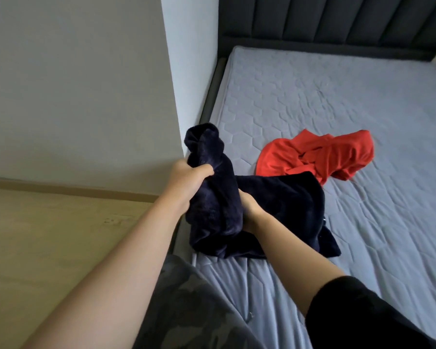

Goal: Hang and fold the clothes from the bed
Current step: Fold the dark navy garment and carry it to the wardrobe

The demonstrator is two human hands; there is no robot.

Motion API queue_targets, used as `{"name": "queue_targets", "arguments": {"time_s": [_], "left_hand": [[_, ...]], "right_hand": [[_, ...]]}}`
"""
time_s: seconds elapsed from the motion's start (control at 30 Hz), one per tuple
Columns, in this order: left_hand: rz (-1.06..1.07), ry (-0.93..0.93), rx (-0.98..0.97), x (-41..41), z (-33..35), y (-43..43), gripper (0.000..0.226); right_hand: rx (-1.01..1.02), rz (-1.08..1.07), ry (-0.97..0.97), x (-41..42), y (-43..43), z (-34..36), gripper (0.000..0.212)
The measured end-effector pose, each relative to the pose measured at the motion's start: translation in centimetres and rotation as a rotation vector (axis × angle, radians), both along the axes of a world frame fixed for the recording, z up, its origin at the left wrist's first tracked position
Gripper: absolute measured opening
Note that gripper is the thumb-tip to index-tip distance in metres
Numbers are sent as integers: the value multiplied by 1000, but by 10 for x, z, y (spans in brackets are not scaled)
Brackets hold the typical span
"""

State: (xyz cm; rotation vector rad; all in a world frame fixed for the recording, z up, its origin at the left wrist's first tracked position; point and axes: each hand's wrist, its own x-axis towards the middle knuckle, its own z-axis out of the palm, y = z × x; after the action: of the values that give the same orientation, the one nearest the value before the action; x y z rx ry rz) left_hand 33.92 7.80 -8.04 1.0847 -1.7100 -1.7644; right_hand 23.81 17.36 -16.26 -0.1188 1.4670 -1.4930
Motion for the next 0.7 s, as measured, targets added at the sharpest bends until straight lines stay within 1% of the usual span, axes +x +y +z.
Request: {"name": "queue_targets", "arguments": {"time_s": [0.1,0.17,0.2,0.23,0.27,0.33,0.37,0.4,0.43,0.47,0.5,0.53,0.57,0.6,0.67,0.7], "left_hand": [[-90,-73,-223,-34,13,35,4],[-185,-155,-407,-61,15,62,10],[-264,-197,-450,-75,15,76,12],[-373,-238,-422,-87,14,90,16],[-484,-265,-299,-96,12,101,23],[-629,-284,132,-108,10,117,35],[-653,-282,266,-112,5,120,41],[-684,-284,291,-116,0,120,45],[-710,-288,276,-117,-5,119,49],[-731,-281,235,-119,-10,116,52],[-742,-255,211,-119,-14,113,53],[-739,-216,197,-118,-17,109,53],[-715,-160,113,-115,-20,104,53],[-654,-118,-75,-112,-22,99,52],[-496,-100,-638,-105,-34,83,47],[-459,-134,-910,-101,-42,76,46]], "right_hand": [[9,-104,-9,-44,41,11,40],[3,-241,-25,-76,77,14,36],[-9,-306,-37,-90,94,16,35],[-32,-364,-46,-99,109,21,34],[-38,-411,-22,-108,124,22,33],[-42,-449,28,-121,145,22,34],[-45,-426,31,-122,153,21,40],[-10,-354,7,-121,161,22,45],[30,-250,10,-118,165,23,44],[58,-137,47,-117,167,24,37],[79,-52,107,-117,168,21,30],[128,-32,229,-118,167,18,30],[171,-63,306,-119,164,13,31],[213,-121,350,-119,161,12,28],[260,-182,373,-120,155,9,19],[287,-203,368,-123,154,7,16]]}}
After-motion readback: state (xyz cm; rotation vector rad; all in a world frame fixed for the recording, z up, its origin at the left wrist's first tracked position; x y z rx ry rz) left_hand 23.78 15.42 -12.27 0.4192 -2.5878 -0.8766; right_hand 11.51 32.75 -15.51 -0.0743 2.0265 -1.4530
